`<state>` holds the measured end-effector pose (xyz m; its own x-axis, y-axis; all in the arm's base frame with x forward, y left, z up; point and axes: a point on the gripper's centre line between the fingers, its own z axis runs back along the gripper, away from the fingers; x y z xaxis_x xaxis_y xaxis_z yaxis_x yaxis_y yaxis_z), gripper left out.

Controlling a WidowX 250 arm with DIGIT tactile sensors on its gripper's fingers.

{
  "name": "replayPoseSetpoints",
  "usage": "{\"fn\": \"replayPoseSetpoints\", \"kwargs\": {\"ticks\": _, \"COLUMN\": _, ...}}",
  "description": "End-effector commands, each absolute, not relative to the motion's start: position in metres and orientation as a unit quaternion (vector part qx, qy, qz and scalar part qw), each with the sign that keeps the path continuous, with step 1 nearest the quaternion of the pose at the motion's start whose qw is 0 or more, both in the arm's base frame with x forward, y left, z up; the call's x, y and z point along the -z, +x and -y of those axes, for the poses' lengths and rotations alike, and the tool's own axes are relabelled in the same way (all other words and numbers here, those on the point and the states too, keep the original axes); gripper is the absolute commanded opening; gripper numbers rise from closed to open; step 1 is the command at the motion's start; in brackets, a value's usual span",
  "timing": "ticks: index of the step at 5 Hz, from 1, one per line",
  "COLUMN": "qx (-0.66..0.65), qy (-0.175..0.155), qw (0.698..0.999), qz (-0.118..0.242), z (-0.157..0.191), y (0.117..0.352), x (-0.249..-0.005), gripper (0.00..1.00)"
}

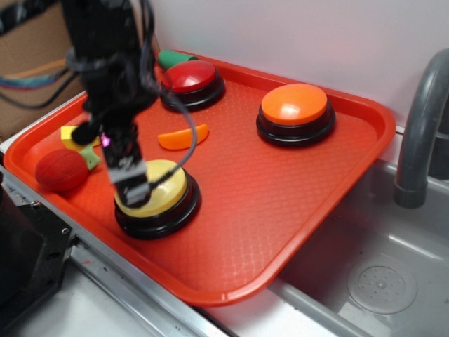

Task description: Push the yellow button.

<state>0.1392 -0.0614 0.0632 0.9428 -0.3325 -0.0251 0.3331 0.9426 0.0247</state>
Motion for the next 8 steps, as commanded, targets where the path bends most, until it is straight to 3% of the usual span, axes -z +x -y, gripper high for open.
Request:
{"fn": "replayPoseSetpoints", "kwargs": {"ticks": 1, "qx": 0.197, "qy": 0.023, "qw": 0.980, "qz": 0.008, "z": 0.072, "y": 0.166, "x": -0.051, "gripper": 1.00}}
{"fn": "replayPoseSetpoints", "kwargs": {"ticks": 2, "qx": 0.200, "qy": 0.025, "qw": 0.979, "qz": 0.004, "z": 0.073, "y": 0.169, "x": -0.052, "gripper": 1.00}}
{"fn": "replayPoseSetpoints", "kwargs": {"ticks": 4, "qx": 0.201, "qy": 0.047, "qw": 0.978, "qz": 0.026, "z": 0.069, "y": 0.172, "x": -0.098, "gripper": 1.00}}
{"fn": "replayPoseSetpoints", "kwargs": {"ticks": 5, "qx": 0.186, "qy": 0.038, "qw": 0.982, "qz": 0.017, "z": 0.064, "y": 0.168, "x": -0.109, "gripper": 1.00}}
{"fn": "replayPoseSetpoints", "kwargs": {"ticks": 8, "qx": 0.169, "qy": 0.035, "qw": 0.985, "qz": 0.007, "z": 0.060, "y": 0.166, "x": -0.123, "gripper": 1.00}}
